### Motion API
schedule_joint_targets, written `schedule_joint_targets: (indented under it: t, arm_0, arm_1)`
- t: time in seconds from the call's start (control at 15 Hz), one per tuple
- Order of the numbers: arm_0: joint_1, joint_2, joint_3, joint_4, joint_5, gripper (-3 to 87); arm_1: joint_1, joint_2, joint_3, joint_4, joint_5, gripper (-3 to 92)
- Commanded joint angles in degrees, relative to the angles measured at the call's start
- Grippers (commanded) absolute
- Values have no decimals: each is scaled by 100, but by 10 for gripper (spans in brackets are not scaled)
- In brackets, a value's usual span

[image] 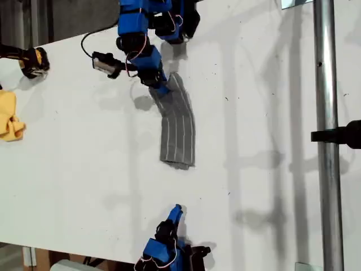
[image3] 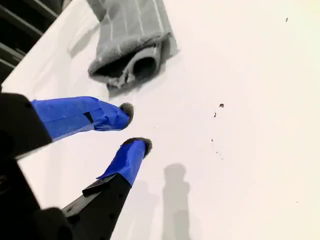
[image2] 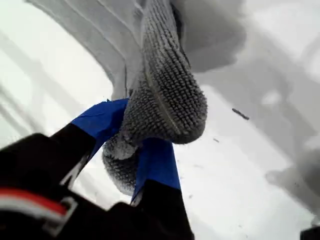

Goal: Grasp corners of a towel and fold twice.

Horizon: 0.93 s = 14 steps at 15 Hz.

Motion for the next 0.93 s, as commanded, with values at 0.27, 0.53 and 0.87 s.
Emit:
schedule_joint_targets:
  t: [0.27,0.53,0.87]
  arm_0:
    - [9,44,-334,-105,79,89]
    - [-9,44,-325,-62,88,90]
    - [18,44,-272,-79,70,90]
  arm_1:
    - [-396,4061,-44,2883,1037,0]
    - [-352,2663,896,202,501,0]
    - [-387,-1705,-993,-773,114,0]
